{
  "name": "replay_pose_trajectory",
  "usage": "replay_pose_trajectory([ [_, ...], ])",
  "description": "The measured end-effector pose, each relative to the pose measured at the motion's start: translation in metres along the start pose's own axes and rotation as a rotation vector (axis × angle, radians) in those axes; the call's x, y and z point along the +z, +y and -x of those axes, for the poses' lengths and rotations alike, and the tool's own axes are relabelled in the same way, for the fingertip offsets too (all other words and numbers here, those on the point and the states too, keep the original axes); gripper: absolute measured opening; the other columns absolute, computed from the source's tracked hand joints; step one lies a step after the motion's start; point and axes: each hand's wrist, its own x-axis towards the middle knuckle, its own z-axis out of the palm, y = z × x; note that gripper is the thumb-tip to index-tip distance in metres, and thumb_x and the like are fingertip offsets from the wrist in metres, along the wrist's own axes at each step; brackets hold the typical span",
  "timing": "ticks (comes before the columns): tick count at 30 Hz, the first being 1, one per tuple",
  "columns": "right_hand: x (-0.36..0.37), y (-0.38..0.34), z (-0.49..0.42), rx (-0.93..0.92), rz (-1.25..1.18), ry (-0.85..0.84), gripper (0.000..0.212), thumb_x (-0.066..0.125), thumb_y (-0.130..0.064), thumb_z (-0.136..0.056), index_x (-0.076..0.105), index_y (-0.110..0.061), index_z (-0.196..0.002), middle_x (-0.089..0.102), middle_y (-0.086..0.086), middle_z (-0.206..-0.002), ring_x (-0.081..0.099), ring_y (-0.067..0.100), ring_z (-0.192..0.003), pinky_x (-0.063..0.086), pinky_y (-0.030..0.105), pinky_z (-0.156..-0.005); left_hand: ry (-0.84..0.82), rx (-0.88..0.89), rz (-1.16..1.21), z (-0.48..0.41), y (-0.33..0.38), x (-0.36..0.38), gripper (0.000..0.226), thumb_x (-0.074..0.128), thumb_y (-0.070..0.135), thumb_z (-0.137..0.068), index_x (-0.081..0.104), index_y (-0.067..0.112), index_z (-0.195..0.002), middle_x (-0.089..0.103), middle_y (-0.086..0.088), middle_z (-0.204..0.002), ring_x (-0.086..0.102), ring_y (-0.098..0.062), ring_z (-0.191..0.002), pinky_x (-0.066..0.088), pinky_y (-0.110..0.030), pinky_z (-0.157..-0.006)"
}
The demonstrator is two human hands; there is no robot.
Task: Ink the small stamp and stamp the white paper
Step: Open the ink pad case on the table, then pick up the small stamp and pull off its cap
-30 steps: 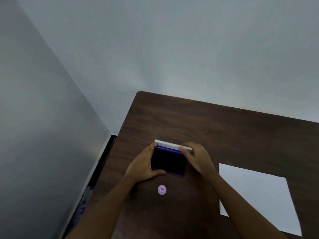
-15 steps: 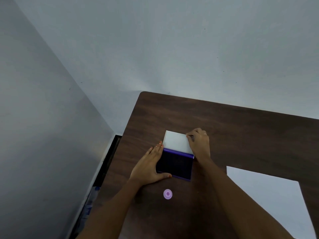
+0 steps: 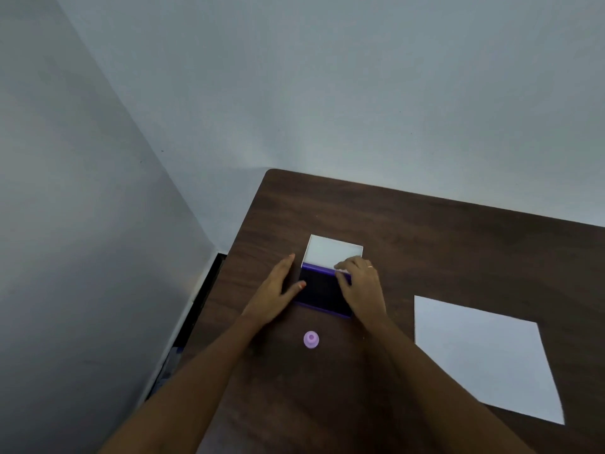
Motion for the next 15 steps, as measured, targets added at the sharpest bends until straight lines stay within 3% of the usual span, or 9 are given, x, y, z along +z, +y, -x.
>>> replay_pose_trajectory([
  [5, 0.006, -0.020, 0.053, -0.149, -0.084, -0.181, 0.018, 0.054, -0.024, -0.086, 0.060, -0.012, -0.099, 0.061, 0.009, -0.106, 0.054, 0.019, -0.097, 0.043, 0.029, -0.084, 0.263, 0.044, -0.036, 0.023, 0.013, 0.004, 0.034, 0.051, 0.013, -0.089, 0.046, 0.017, -0.122, 0.050, -0.007, -0.129, 0.048, -0.014, -0.114, 0.040, -0.026, -0.092],
  [9, 0.020, -0.028, 0.082, -0.248, -0.035, -0.360, 0.034, 0.055, -0.042, -0.082, 0.054, -0.018, -0.107, 0.053, 0.003, -0.120, 0.049, 0.015, -0.104, 0.036, 0.024, -0.086, 0.318, 0.092, -0.089, 0.045, 0.016, 0.013, 0.025, 0.051, 0.005, -0.087, 0.054, 0.015, -0.110, 0.058, -0.008, -0.115, 0.054, -0.014, -0.104, 0.043, -0.028, -0.091],
  [12, 0.029, -0.030, 0.089, -0.222, -0.017, -0.385, 0.028, 0.057, -0.029, -0.084, 0.054, -0.015, -0.108, 0.053, 0.007, -0.121, 0.048, 0.017, -0.105, 0.035, 0.024, -0.087, 0.348, 0.078, -0.083, 0.060, 0.020, 0.019, 0.022, 0.051, 0.004, -0.087, 0.057, 0.013, -0.106, 0.061, -0.009, -0.111, 0.056, -0.016, -0.102, 0.044, -0.029, -0.092],
  [15, 0.028, -0.035, 0.088, -0.030, -0.178, -0.368, 0.017, 0.059, -0.016, -0.083, 0.058, -0.011, -0.099, 0.057, 0.009, -0.112, 0.049, 0.013, -0.097, 0.037, 0.022, -0.084, 0.361, 0.028, 0.007, 0.073, 0.025, 0.024, 0.022, 0.052, 0.001, -0.086, 0.059, 0.011, -0.105, 0.062, -0.010, -0.109, 0.056, -0.016, -0.101, 0.042, -0.025, -0.089],
])
